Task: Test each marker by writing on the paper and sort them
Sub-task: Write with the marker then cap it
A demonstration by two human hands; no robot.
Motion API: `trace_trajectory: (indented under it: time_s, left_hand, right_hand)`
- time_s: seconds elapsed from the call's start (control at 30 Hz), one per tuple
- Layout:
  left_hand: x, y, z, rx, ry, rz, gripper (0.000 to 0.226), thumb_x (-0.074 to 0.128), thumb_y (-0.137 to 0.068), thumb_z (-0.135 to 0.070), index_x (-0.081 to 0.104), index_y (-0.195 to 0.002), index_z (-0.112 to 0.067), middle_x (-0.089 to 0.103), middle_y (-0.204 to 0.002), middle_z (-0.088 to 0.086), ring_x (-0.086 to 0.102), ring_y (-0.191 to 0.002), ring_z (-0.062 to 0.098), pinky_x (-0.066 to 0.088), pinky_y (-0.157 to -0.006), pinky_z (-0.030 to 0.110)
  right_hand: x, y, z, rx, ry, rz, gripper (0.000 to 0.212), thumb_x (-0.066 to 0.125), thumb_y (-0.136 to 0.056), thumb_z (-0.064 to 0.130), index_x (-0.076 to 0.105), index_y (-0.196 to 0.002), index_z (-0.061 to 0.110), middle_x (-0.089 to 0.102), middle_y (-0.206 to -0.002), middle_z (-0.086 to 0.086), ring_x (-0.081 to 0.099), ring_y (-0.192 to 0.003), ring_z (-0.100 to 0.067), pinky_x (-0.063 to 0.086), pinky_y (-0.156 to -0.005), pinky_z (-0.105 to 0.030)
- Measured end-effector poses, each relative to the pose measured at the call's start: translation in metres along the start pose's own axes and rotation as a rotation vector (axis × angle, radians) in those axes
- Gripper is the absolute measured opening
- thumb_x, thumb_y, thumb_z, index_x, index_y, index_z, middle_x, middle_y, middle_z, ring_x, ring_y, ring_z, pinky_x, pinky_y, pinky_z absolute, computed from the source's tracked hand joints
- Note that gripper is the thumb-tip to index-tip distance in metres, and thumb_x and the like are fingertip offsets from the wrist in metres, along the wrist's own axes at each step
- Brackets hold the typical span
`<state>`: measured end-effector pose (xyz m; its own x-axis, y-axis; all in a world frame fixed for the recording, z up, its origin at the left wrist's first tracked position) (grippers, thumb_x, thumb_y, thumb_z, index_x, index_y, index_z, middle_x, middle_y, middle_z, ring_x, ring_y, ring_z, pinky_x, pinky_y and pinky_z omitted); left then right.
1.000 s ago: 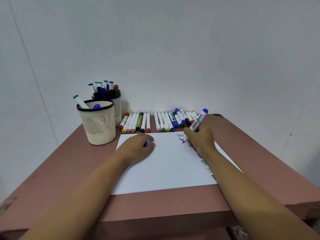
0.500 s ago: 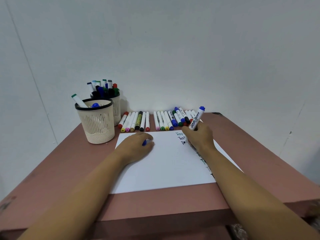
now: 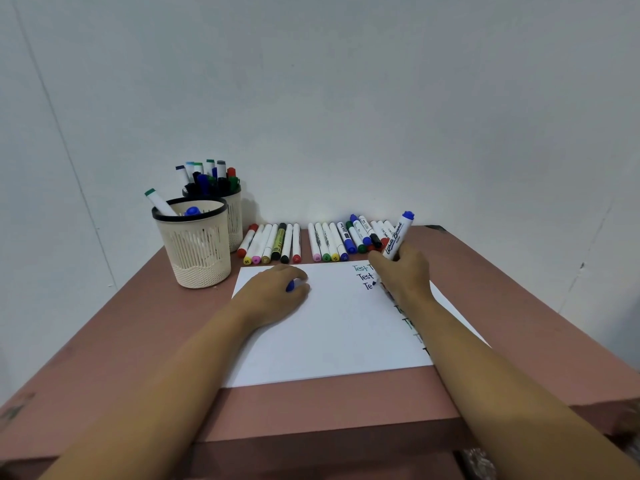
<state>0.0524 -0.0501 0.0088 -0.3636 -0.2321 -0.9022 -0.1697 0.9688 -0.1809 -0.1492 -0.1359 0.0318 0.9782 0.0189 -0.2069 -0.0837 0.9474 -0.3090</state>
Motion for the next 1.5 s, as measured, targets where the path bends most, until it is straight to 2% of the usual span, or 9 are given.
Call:
trace_trajectory:
  time_s: [0.13,0.33,0.5,0.7,0.87,1.23,1.33,1.43,1.5]
  left_hand:
    - [0.0001,-0.0001,0.0,0.004,0.004,-0.005,0.034,0.044,-0.096,-0.04,0.053,-0.126,-0.027,0.051,-0.129,-0.006,0.049,-0.115,0.012,0.038,-0.098,0.026]
    - [0.0,-0.0008,0.0005,0.003,0.003,-0.009,0.034,0.044,-0.096,-0.041,0.053,-0.126,-0.028,0.05,-0.13,-0.006,0.049,-0.115,0.011,0.038,-0.096,0.025]
    - [0.0007,-0.0004,0.002,0.006,0.007,-0.007,0.034,0.044,-0.096,-0.041,0.053,-0.126,-0.027,0.05,-0.131,-0.006,0.049,-0.115,0.012,0.038,-0.098,0.026]
    - [0.0,-0.0005,-0.0002,0.011,0.0,-0.005,0.035,0.043,-0.096,-0.041,0.053,-0.127,-0.027,0.05,-0.132,-0.006,0.049,-0.116,0.011,0.038,-0.099,0.027]
    - [-0.0001,0.0001,0.0003,0.005,0.008,-0.009,0.035,0.044,-0.096,-0.04,0.053,-0.127,-0.027,0.049,-0.133,-0.006,0.048,-0.118,0.012,0.038,-0.1,0.027]
    - [0.0002,-0.0002,0.0004,-0.002,0.009,0.002,0.035,0.044,-0.096,-0.041,0.053,-0.127,-0.028,0.049,-0.132,-0.006,0.049,-0.117,0.013,0.039,-0.101,0.03]
    - [0.0003,0.0001,0.0011,-0.004,0.01,0.007,0.035,0.043,-0.096,-0.042,0.052,-0.127,-0.028,0.049,-0.132,-0.006,0.049,-0.117,0.013,0.039,-0.101,0.029]
    - [-0.0002,0.001,0.001,-0.003,0.011,0.006,0.036,0.043,-0.096,-0.042,0.052,-0.127,-0.028,0.05,-0.132,-0.006,0.049,-0.117,0.013,0.039,-0.1,0.029]
    - [-0.0007,0.0013,0.0004,0.0,0.01,0.006,0.036,0.043,-0.096,-0.041,0.052,-0.127,-0.027,0.05,-0.132,-0.006,0.048,-0.117,0.012,0.038,-0.1,0.028]
  right_hand:
    - [-0.0004,-0.0011,-0.0008,0.004,0.017,-0.008,0.028,0.062,-0.081,0.011,0.041,-0.063,0.013,0.045,-0.062,-0.004,0.041,-0.06,-0.018,0.033,-0.053,-0.027]
    - [0.0005,-0.0005,-0.0014,0.019,0.023,0.015,0.028,0.061,-0.08,0.011,0.04,-0.063,0.013,0.043,-0.057,-0.003,0.035,-0.05,-0.015,0.029,-0.042,-0.021]
    - [0.0008,0.001,0.0013,0.007,0.019,0.015,0.022,0.062,-0.081,0.01,0.045,-0.068,0.009,0.045,-0.064,-0.005,0.039,-0.059,-0.016,0.032,-0.05,-0.025]
    - [-0.0064,-0.0025,-0.0034,0.055,-0.026,-0.065,0.024,0.063,-0.081,0.013,0.044,-0.067,0.011,0.048,-0.063,-0.006,0.042,-0.053,-0.017,0.035,-0.039,-0.021]
    - [-0.0039,-0.0029,-0.0064,0.07,-0.019,-0.047,0.026,0.062,-0.079,0.012,0.041,-0.064,0.011,0.045,-0.061,-0.006,0.041,-0.058,-0.019,0.032,-0.047,-0.024]
    - [-0.0058,-0.0022,-0.0016,0.027,-0.01,-0.034,0.016,0.062,-0.083,0.013,0.049,-0.077,0.005,0.047,-0.068,-0.007,0.041,-0.059,-0.017,0.031,-0.035,-0.016]
    - [-0.0031,-0.0024,-0.002,0.026,0.006,-0.023,0.016,0.063,-0.082,0.012,0.051,-0.075,0.005,0.049,-0.069,-0.009,0.043,-0.061,-0.018,0.033,-0.039,-0.018]
    - [-0.0028,-0.0019,-0.0017,0.019,0.015,-0.029,0.014,0.062,-0.081,0.012,0.052,-0.075,0.005,0.049,-0.07,-0.008,0.044,-0.065,-0.018,0.036,-0.051,-0.025]
    - [-0.0034,-0.0024,-0.0024,0.025,0.0,-0.031,0.015,0.062,-0.082,0.012,0.049,-0.075,0.006,0.047,-0.069,-0.007,0.042,-0.064,-0.018,0.035,-0.051,-0.026]
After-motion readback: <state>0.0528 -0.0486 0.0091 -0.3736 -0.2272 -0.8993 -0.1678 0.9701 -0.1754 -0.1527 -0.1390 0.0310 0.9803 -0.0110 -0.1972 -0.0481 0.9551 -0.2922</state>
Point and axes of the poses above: each hand's wrist, its own y-axis away from the middle knuckle, its own x-axis out of the palm, z = x × y, the point moved 8 cm from there along -y, towards the middle knuckle
